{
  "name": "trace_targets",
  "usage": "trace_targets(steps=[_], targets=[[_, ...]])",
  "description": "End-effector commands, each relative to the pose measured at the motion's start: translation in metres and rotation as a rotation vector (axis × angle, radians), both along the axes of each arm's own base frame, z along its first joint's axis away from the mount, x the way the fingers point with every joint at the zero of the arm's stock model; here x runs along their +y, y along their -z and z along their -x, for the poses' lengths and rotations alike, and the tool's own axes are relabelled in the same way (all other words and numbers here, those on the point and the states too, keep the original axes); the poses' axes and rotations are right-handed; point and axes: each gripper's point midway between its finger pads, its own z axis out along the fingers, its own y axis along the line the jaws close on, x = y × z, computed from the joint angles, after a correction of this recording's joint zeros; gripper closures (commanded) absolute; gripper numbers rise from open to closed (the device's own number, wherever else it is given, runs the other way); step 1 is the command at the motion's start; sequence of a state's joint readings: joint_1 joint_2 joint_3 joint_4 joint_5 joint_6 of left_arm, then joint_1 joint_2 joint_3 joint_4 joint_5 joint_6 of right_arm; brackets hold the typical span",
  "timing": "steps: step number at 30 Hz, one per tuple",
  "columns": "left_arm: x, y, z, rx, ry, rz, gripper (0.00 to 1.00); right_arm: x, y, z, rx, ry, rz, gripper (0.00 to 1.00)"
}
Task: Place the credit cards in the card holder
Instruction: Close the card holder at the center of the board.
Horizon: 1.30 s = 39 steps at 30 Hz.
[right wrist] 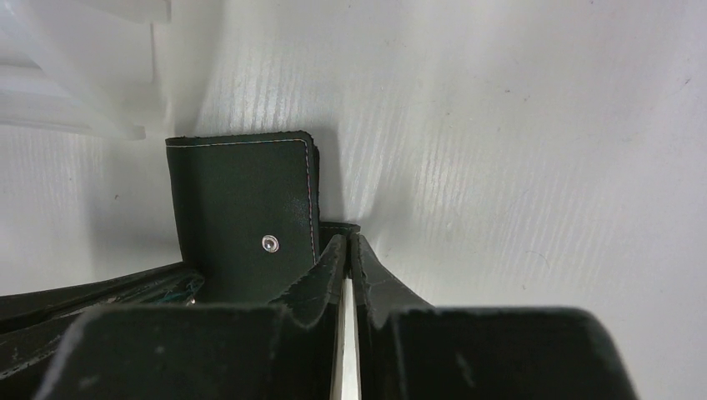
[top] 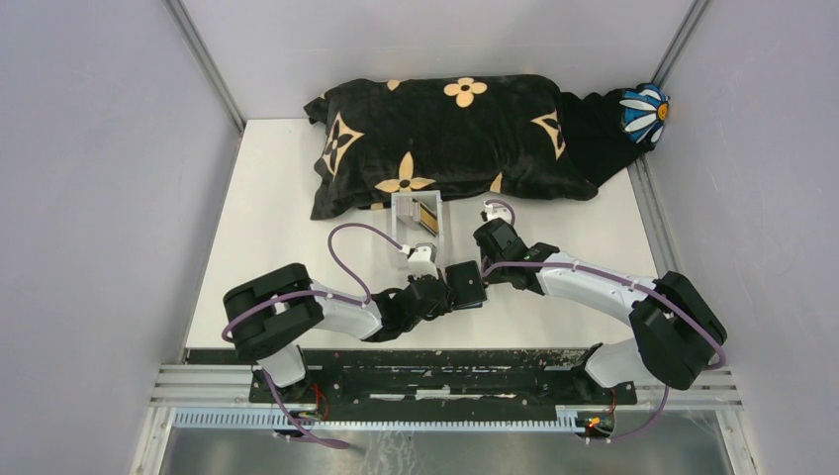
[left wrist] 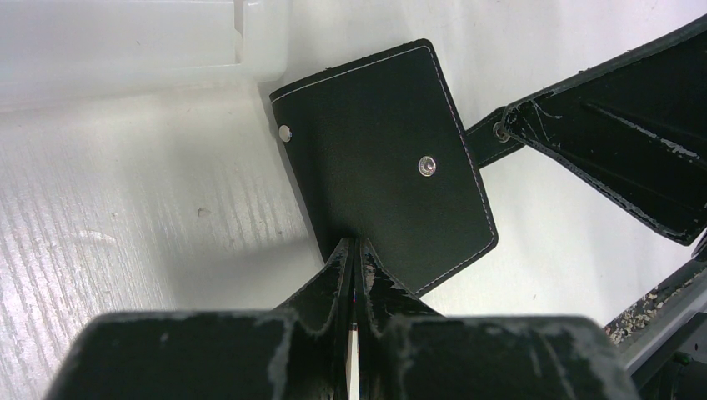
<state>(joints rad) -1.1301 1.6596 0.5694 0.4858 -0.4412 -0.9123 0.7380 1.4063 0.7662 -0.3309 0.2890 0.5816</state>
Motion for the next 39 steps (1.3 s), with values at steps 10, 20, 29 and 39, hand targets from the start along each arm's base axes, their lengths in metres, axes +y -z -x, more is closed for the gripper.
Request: trace_targets(steps=[10, 20, 29, 39], targets=[[-0.003, 0.009, 0.000, 0.008, 0.011, -0.037, 0.93, 0.022, -0.017, -0.004, -0.031, -0.025, -0.069, 0.99], [-0.007, 0.007, 0.001, 0.008, 0.026, -0.036, 0.93, 0.034, -0.020, -0.002, -0.036, -0.046, -0.073, 0.99], [-0.009, 0.001, 0.000, -0.003, 0.030, -0.028, 0.93, 0.046, -0.013, -0.001, -0.022, -0.067, -0.066, 0.99], [-0.011, -0.002, -0.001, -0.012, 0.035, -0.020, 0.93, 0.054, -0.010, -0.001, -0.020, -0.081, -0.068, 0.99]])
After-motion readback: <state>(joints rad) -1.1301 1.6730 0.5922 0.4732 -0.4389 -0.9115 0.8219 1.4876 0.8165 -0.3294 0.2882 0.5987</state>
